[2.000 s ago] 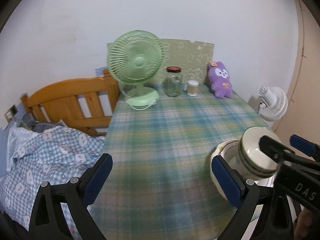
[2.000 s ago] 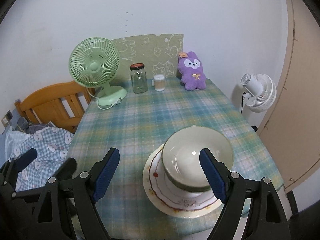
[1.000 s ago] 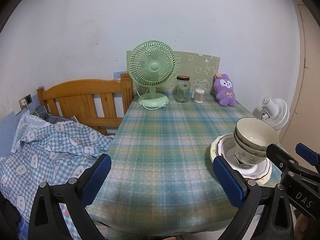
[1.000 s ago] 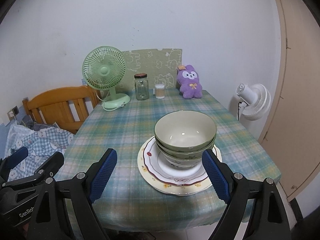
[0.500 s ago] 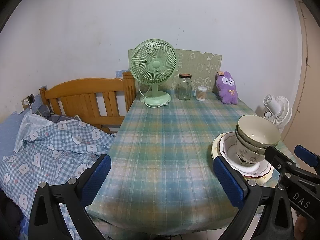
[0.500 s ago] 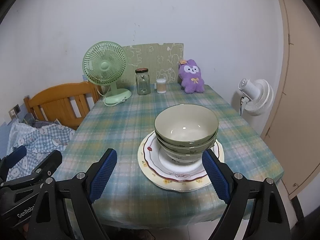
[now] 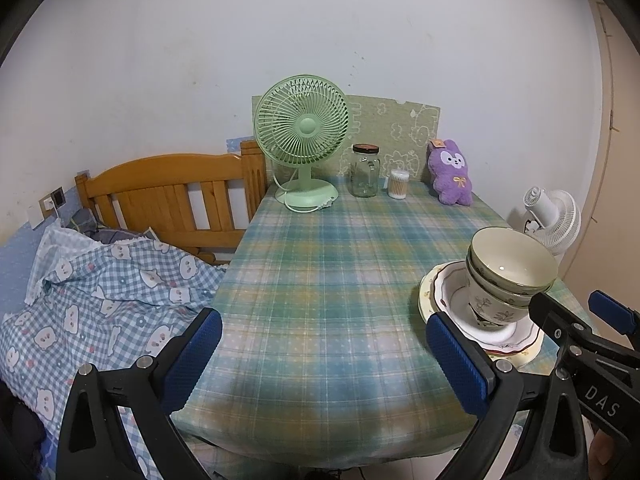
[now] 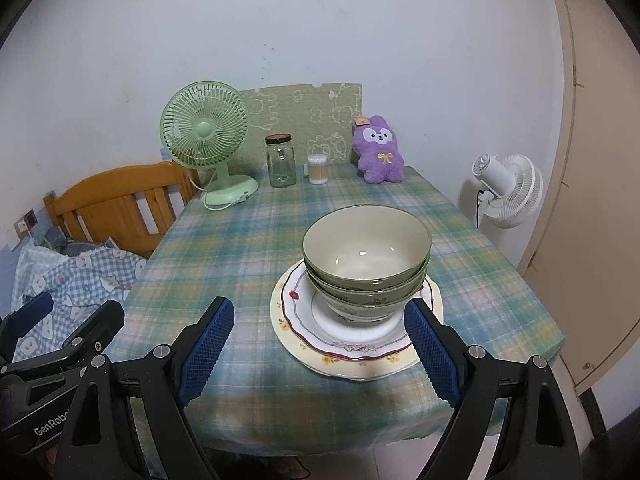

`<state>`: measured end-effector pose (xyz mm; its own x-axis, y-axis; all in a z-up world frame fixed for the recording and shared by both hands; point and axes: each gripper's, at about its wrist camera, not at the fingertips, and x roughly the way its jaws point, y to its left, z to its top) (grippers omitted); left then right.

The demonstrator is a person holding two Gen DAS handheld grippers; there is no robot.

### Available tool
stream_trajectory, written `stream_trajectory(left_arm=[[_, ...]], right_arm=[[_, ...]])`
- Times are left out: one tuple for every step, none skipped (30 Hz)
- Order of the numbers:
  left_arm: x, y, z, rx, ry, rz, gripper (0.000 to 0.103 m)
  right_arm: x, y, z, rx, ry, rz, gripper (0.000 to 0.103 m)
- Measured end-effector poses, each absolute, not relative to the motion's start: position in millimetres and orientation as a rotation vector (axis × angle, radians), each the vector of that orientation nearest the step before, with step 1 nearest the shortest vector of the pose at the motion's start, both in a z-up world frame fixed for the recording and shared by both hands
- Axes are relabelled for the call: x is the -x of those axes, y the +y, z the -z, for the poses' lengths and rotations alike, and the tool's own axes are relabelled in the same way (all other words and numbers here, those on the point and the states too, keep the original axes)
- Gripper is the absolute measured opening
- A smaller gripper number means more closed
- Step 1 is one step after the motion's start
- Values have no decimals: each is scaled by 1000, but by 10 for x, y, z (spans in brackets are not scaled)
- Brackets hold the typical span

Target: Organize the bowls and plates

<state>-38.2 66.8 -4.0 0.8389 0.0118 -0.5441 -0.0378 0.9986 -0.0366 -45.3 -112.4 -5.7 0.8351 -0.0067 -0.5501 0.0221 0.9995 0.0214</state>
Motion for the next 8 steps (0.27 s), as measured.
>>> stream_trajectory(left_arm=[[382,664,40,48,575,-27,103],[380,667,37,49,576,-27,103],[382,669,34,50,577,-27,103],[383,679,32,51,578,-27,103],[385,685,29,52,579,-28,103],[386,693,24,53,579,-28,103],[385,701,23,53,580,-27,103],[384,707,25,54,581,-27,103]], right_arm=[[456,-1121,53,-27,583,15,89],[452,-1122,56,-27,582,15,89],[454,-1119,55,-26,583,15,89],[452,-1117,54,-26,584,15,89],[450,-1113,55,-25,584,15,89],[450,-1107,52,-23,585,15,89],[449,-1105,53,-23,585,16,89],[449,-1102,52,-22,586,17,89]])
